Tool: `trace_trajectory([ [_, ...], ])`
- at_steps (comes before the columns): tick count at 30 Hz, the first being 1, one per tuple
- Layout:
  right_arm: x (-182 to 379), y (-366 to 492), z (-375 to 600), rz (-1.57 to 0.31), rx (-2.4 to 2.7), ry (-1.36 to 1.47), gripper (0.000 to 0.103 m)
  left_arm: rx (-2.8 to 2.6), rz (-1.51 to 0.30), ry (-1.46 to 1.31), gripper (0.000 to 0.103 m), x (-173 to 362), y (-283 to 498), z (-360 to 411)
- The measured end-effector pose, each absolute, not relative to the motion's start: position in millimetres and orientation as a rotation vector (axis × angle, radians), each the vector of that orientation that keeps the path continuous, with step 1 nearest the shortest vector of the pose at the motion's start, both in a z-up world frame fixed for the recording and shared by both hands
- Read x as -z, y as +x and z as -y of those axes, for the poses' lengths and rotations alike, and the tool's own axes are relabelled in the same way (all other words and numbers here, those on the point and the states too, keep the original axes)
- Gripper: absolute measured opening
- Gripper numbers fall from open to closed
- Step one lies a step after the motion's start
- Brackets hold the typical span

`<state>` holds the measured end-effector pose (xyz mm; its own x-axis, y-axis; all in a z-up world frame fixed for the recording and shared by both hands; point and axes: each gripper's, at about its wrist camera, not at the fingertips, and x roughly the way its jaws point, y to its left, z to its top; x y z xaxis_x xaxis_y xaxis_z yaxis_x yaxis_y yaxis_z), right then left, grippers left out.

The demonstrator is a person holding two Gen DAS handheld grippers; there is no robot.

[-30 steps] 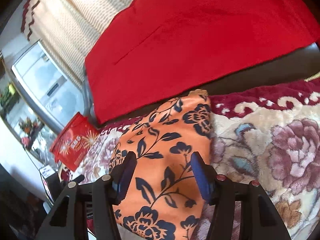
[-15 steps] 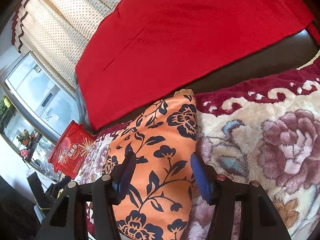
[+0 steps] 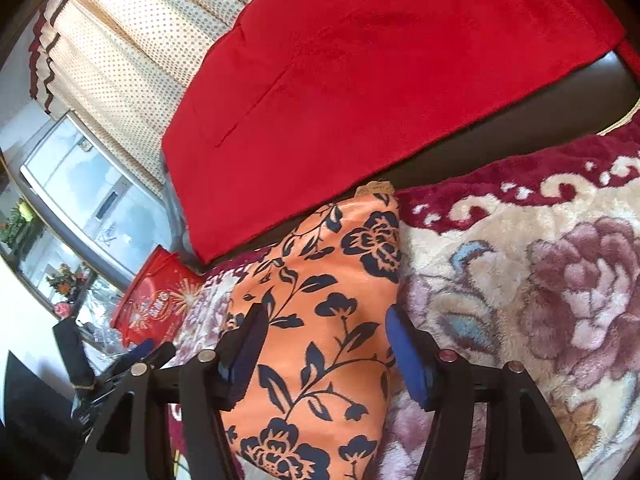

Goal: Fold small clothes

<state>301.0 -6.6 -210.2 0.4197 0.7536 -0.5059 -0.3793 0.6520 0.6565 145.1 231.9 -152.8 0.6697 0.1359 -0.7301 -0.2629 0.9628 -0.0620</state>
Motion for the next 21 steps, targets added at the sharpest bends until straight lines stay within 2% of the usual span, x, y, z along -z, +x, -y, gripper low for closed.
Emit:
trace_trajectory([
  [11, 244.0, 315.3, -5.9, -1.012, -0.768, 0.563, 0.067, 0.022, -0.921, -0.643, 0.103, 216.8, 175.2, -290.5],
  [17, 256.5, 321.7, -8.5, -1.039, -0.766, 0.603, 0.068, 0.126, -1.053, -0.752, 0.103, 256.2, 200.2, -281.3],
  [21, 265.2, 329.4, -12.0, -1.059, -0.757, 0.615, 0.069, 0.213, -1.076, -0.752, 0.103, 264.3, 207.9, -268.1],
])
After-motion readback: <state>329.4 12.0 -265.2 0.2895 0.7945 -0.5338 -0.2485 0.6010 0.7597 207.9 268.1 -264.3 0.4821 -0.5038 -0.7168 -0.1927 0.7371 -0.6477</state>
